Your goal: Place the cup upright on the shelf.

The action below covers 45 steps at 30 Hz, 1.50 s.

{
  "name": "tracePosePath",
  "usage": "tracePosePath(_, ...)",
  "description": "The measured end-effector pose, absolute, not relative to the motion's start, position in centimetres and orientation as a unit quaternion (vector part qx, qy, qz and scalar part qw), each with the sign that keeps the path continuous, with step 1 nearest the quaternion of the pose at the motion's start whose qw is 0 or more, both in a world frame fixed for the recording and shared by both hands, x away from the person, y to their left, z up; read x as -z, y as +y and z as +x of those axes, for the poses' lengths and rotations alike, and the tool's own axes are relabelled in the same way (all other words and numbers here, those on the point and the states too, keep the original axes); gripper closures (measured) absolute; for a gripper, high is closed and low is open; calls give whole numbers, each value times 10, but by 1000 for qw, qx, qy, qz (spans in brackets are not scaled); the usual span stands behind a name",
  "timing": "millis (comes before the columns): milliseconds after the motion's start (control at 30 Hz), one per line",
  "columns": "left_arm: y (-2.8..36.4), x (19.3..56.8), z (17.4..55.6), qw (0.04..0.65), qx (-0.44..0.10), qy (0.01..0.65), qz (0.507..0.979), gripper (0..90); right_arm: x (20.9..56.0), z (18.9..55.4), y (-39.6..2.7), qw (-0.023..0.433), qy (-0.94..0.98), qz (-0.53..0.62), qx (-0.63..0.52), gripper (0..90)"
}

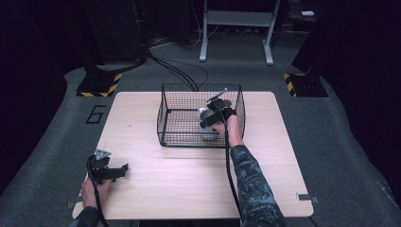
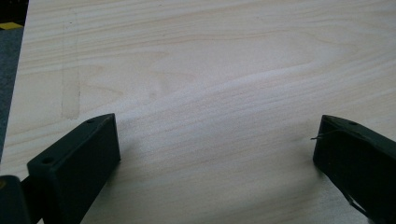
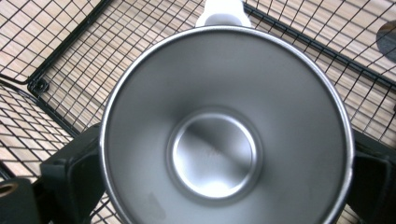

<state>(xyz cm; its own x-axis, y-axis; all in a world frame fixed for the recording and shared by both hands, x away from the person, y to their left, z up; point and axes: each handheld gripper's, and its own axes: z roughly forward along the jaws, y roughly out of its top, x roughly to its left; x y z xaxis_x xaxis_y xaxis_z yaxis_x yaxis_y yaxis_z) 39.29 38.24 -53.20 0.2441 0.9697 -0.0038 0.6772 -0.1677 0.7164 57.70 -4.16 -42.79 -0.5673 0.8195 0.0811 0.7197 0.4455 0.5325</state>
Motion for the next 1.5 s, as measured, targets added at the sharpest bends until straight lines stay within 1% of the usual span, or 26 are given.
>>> tracePosePath(33,382,532,393,308,-238,567,726,5,428,575,-42,91,839,460,-275,13)
tracePosePath(133,382,532,393,308,-238,567,726,5,426,574,-43,93,838,459,-279,11)
tracePosePath(167,382,532,393,308,-238,567,726,5,423,572,-43,100,838,455,-284,0)
tracePosePath(233,382,532,393,308,-238,567,726,5,422,571,-43,101,838,454,-286,0)
tracePosePath(267,382,532,393,308,-238,567,726,5,416,569,-44,109,839,447,-289,0)
tracePosePath(433,382,532,393,308,-239,567,726,5,406,564,-45,121,837,439,-303,0)
tracePosePath(500,382,532,393,307,-237,567,726,5,397,559,-47,135,835,429,-315,0)
tracePosePath(667,382,532,393,308,-238,567,726,5,386,549,-52,141,834,419,-330,0)
tracePosePath(933,383,532,393,305,-240,564,729,5,357,514,-68,161,829,386,-370,0)
tracePosePath(1100,383,532,393,305,-240,564,729,5,346,493,-76,173,830,369,-381,0)
tracePosePath(1333,383,532,393,305,-240,563,729,5,341,462,-93,192,829,362,-381,0)
tracePosePath(1500,383,532,393,305,-240,563,729,4,346,444,-109,204,821,367,-386,0)
